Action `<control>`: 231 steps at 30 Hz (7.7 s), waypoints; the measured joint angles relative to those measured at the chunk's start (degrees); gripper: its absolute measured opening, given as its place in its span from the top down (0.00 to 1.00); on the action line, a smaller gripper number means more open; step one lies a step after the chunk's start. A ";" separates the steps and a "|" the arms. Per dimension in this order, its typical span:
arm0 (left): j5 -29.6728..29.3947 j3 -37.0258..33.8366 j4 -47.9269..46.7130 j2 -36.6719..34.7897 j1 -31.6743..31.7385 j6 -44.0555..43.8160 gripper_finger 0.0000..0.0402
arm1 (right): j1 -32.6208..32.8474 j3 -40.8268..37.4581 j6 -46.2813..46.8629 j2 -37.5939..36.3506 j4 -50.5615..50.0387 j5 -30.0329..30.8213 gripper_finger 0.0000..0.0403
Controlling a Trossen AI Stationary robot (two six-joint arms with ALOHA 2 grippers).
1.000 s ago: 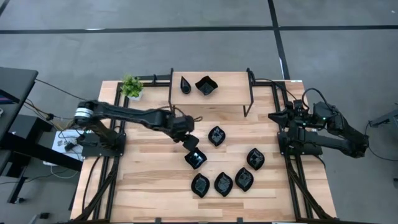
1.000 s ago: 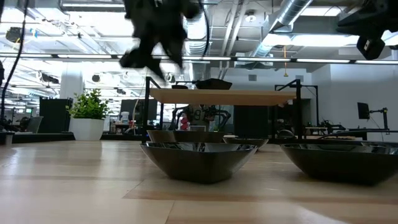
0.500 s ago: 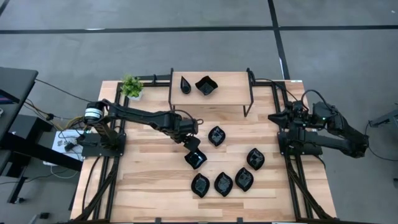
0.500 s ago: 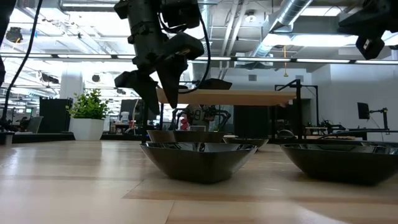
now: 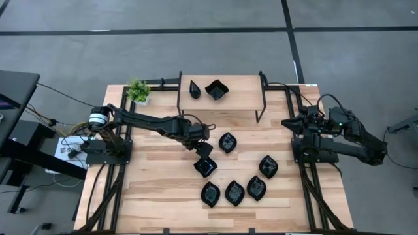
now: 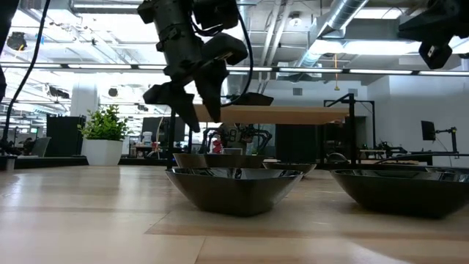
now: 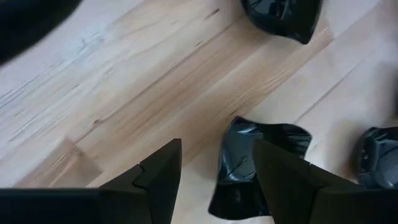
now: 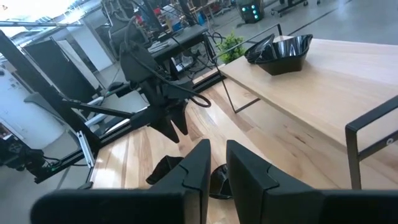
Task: Pick & Place Mini shaped plates
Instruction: Stack the distorted square plate on top of the distorted square plates on the shelf
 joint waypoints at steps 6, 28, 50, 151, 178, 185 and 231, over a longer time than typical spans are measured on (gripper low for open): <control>-0.77 0.00 0.73 0.00 -0.84 -1.82 0.50 | 0.00 0.00 0.07 0.00 0.00 0.00 0.88; -0.49 0.02 4.58 4.95 -6.29 -6.50 0.51 | 0.00 0.00 0.60 -0.01 0.00 0.00 0.88; -1.92 0.00 4.59 5.42 -7.21 -6.82 0.52 | 0.00 -0.02 0.63 0.00 0.00 0.00 0.88; 10.12 27.85 15.88 -7.65 29.54 35.34 0.99 | 0.02 -0.02 1.09 -0.01 1.14 -0.02 0.88; 14.93 47.80 -13.90 15.56 37.03 52.43 0.99 | 0.01 0.00 1.22 -0.01 1.11 0.00 0.88; 14.93 47.80 -14.13 15.70 37.05 52.84 0.99 | 0.00 0.00 1.22 -0.02 1.09 -0.02 0.88; 13.35 47.23 -17.56 16.57 35.80 45.87 0.99 | 0.02 0.00 1.18 0.00 1.10 -0.01 0.88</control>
